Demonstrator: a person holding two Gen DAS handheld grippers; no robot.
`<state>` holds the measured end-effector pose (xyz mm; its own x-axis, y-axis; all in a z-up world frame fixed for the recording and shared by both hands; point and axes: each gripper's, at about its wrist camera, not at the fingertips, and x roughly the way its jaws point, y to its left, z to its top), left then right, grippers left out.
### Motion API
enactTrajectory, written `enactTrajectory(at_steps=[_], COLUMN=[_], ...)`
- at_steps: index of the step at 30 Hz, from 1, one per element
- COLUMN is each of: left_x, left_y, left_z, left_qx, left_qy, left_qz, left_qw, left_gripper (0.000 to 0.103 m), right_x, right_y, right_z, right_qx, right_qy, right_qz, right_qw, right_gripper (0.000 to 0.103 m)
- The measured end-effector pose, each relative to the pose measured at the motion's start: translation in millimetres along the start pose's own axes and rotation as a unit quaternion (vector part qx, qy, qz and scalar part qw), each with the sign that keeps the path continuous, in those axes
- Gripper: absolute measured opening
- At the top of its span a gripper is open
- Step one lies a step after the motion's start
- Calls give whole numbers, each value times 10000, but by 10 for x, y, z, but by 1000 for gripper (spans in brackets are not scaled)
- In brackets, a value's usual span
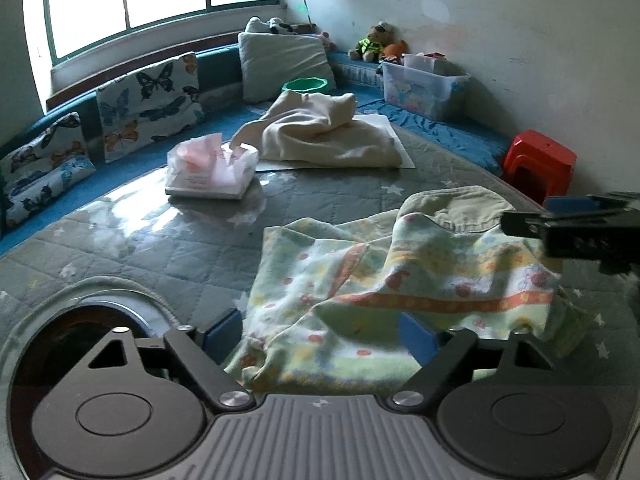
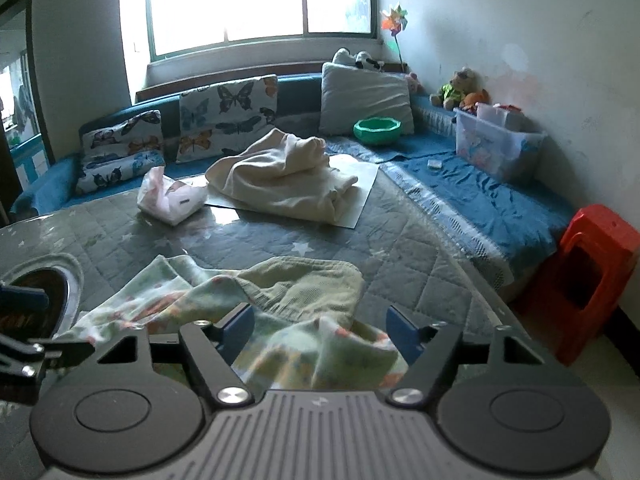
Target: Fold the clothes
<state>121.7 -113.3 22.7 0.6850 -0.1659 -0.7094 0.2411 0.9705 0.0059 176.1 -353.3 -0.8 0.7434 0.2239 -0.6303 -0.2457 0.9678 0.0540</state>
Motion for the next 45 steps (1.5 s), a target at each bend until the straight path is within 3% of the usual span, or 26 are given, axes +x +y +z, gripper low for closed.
enactTrajectory(at_steps=[6,12,15,17,20,23,28,32,39,45], left_x=[71,105,118,118,81,29,-107,-246,-407,-250], left_y=[90,233,303,342,377,412,443,454,417,320], left_z=[61,98,93,89,87,97,129,150,157,75], left_qx=[-86,-254,-307,-352,-407,-468,-523,-551,-577,-519], left_qy=[13,10,32,44,26,-21,-151,-294,-407,-141], left_qz=[-93,30,97,140,178,226,266,293,210,208], left_qw=[9999,9997,9995,9993,9990,9986,9982,9976,9973,9983], left_gripper=[78,78,79,79,79,79,80,82,86,88], right_x=[267,548,594,581,446,211,-319,-803,-1230,-1365], right_y=[-77,-127,-153,-158,-150,-97,193,535,959,988], right_z=[116,128,93,69,69,74,-57,-351,-1015,-1273], right_qx=[157,192,270,313,334,278,-343,-1150,-2176,-2282], right_qy=[206,511,596,584,389,168,-138,-271,155,527], right_qz=[119,95,174,236,332,550,1113,1672,2220,2543], right_qw=[9996,9985,9977,9975,9981,9980,9931,9788,9503,9383], right_gripper=[68,61,52,35,17,8,5,5,5,7])
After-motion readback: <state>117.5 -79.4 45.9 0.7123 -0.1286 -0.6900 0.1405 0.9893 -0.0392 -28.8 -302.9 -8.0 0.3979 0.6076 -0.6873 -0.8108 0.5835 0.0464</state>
